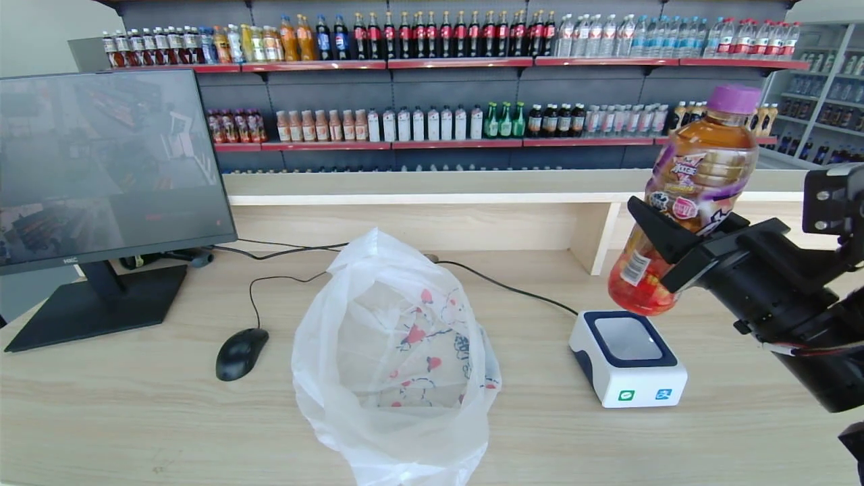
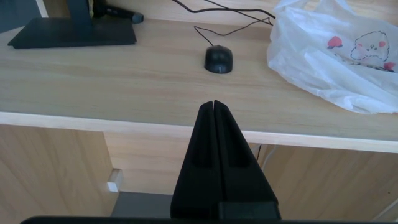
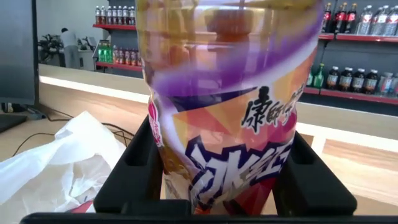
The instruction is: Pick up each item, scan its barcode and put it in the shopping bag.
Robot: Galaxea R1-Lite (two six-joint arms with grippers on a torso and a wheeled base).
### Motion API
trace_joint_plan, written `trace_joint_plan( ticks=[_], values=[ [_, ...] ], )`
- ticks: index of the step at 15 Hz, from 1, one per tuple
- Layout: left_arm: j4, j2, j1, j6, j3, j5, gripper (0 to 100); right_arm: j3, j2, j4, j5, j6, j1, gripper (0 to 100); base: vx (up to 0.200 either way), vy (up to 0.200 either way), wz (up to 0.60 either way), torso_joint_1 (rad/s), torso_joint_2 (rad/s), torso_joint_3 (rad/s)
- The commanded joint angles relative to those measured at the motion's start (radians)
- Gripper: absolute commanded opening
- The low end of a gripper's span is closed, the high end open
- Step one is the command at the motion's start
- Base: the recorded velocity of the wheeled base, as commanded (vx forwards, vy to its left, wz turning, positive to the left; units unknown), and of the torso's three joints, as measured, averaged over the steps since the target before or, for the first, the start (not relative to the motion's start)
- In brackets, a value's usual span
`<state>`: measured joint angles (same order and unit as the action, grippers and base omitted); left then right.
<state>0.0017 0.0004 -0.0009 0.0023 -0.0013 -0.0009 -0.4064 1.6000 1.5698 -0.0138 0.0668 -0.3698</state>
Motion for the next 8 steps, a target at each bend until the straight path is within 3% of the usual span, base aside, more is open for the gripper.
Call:
trace_joint_plan(
  ticks=[1, 2, 5, 8],
  values=[
    [0.000, 0.000, -0.001, 0.001, 0.000, -0.001, 0, 0.004, 0.005, 0.001, 0.003, -0.007, 0.003, 0, -0.200, 0.000, 0.00, 0.002, 0.00, 0.002],
    [0.000, 0.000, -0.001, 0.001, 0.000, 0.001, 0, 0.006, 0.005, 0.001, 0.005, -0.007, 0.003, 0, -0.200, 0.000, 0.00, 0.017, 0.00, 0.002],
    [-0.002, 0.000, 0.001, -0.001, 0.001, 0.001, 0, 0.017, -0.012, 0.001, 0.014, -0.009, 0.022, 0, 0.000, 0.000, 0.00, 0.000, 0.00, 0.000],
    [-0.002, 0.000, 0.001, -0.004, 0.001, 0.001, 0, 0.055, -0.041, 0.001, 0.015, -0.009, 0.037, 0, 0.000, 0.200, 0.00, 0.001, -0.01, 0.002]
  ],
)
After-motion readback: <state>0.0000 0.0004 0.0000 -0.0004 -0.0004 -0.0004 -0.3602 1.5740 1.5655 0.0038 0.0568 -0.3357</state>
